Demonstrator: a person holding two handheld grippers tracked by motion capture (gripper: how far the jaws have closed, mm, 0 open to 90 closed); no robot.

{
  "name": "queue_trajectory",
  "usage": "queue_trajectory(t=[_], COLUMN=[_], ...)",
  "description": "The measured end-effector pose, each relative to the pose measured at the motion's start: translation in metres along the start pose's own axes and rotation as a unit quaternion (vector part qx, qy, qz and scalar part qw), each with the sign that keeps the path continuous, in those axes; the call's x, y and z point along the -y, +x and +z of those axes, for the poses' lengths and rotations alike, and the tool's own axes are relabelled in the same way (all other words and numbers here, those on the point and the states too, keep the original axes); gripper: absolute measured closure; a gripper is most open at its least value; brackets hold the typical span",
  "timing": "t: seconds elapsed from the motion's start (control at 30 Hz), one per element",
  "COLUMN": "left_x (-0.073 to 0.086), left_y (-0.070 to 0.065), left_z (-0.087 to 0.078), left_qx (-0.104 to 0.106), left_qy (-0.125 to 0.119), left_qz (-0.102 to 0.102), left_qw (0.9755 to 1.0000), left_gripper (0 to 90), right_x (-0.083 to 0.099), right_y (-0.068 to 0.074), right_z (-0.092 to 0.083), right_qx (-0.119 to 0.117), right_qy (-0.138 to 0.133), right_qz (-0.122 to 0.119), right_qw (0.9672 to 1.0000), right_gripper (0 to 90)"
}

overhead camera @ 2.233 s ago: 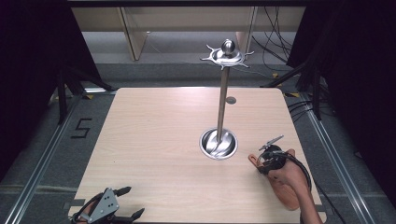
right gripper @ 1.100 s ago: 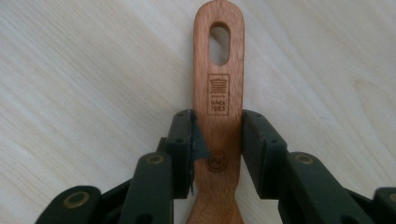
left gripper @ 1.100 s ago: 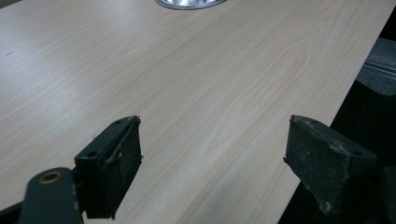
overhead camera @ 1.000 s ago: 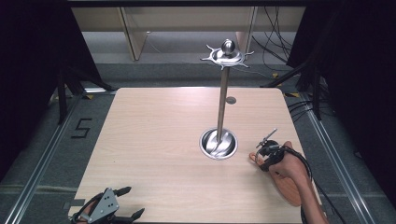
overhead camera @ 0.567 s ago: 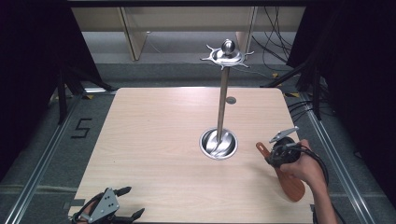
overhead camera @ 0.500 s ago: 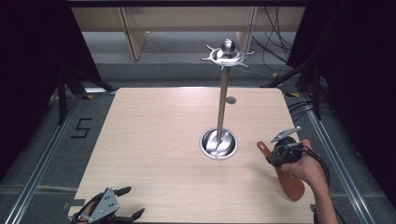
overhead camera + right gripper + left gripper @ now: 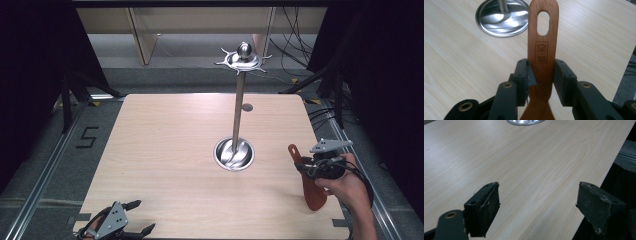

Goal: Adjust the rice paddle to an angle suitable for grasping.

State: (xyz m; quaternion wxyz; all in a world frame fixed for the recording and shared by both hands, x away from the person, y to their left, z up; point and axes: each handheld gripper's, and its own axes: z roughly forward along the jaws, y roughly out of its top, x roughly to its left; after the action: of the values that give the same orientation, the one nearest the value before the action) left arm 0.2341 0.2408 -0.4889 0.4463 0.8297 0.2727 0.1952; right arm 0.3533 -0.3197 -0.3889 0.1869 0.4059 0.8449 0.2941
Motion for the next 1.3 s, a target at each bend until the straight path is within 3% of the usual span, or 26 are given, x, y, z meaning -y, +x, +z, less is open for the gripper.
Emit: queue_trajectory(t=[0.07, 0.1, 0.2, 0.3, 0.33, 0.37, 0.4, 0.43, 0.5, 0.6, 0.63, 0.7, 0.83, 0.9, 1.1, 1.17, 1.3], left_x=[0.0, 0.0, 0.0, 0.0, 0.0, 0.0, 0.0, 0.0, 0.0, 0.0, 0.0, 0.0, 0.0, 0.0, 0.0, 0.0, 0.0], left_y=[0.0, 0.0, 0.0, 0.0, 0.0, 0.0, 0.0, 0.0, 0.0, 0.0, 0.001, 0.0, 0.001, 0.0, 0.001, 0.0, 0.0], left_z=[0.001, 0.001, 0.0, -0.001, 0.0, 0.0, 0.0, 0.0, 0.0, -0.001, -0.001, -0.001, -0.001, -0.001, -0.001, -0.001, -0.001], left_qx=[-0.001, -0.001, 0.001, 0.002, 0.002, 0.002, 0.002, -0.002, 0.0, 0.001, -0.003, -0.002, -0.003, 0.001, -0.003, -0.001, 0.0], left_qy=[-0.002, -0.002, 0.001, 0.001, 0.001, 0.001, 0.001, -0.002, 0.0, 0.002, -0.002, -0.005, -0.002, 0.003, -0.002, -0.001, 0.002], left_qz=[0.0, 0.0, -0.001, -0.002, -0.004, -0.004, -0.004, 0.005, 0.0, -0.002, 0.006, 0.002, 0.007, -0.002, 0.004, -0.001, -0.001], left_qw=[1.0, 1.0, 1.0, 1.0, 1.0, 1.0, 1.0, 1.0, 1.0, 1.0, 1.0, 1.0, 1.0, 1.0, 1.0, 1.0, 1.0], left_gripper=[17.8, 17.8, 17.8, 17.8, 17.8, 17.8, 17.8, 17.8, 17.8, 17.8, 17.8, 17.8, 17.8, 17.8, 17.8, 17.8, 17.8], right_x=[0.0, -0.001, -0.003, -0.007, -0.009, -0.009, -0.012, -0.013, -0.015, -0.02, -0.022, -0.023, -0.028, -0.032, -0.04, -0.044, -0.049], right_y=[0.001, -0.001, 0.001, 0.002, 0.001, 0.001, 0.003, 0.004, 0.004, 0.008, 0.009, 0.009, 0.011, 0.014, 0.02, 0.021, 0.025], right_z=[-0.005, -0.007, -0.013, -0.017, -0.019, -0.019, -0.021, -0.023, -0.024, -0.026, -0.027, -0.028, -0.033, -0.034, -0.036, -0.035, -0.035], right_qx=[0.003, 0.004, -0.001, 0.002, 0.001, 0.001, 0.003, -0.001, 0.002, 0.007, 0.006, 0.007, 0.009, 0.006, -0.012, -0.013, -0.022], right_qy=[-0.01, -0.013, -0.033, -0.058, -0.062, -0.062, -0.079, -0.077, -0.082, -0.108, -0.111, -0.114, -0.14, -0.158, -0.177, -0.189, -0.188], right_qz=[0.012, 0.0, 0.02, 0.02, 0.009, 0.009, 0.017, 0.022, 0.017, 0.017, 0.017, 0.016, 0.016, 0.018, 0.022, 0.009, 0.01], right_qw=[0.9999, 0.9999, 0.9993, 0.9981, 0.998, 0.998, 0.9967, 0.9968, 0.9965, 0.9939, 0.9936, 0.9933, 0.99, 0.9873, 0.9839, 0.9819, 0.9819], right_gripper=[67.0, 67.0, 67.0, 67.0, 67.0, 67.0, 67.0, 67.0, 67.0, 67.0, 67.0, 67.0, 67.0, 67.0, 67.0, 67.0, 67.0])
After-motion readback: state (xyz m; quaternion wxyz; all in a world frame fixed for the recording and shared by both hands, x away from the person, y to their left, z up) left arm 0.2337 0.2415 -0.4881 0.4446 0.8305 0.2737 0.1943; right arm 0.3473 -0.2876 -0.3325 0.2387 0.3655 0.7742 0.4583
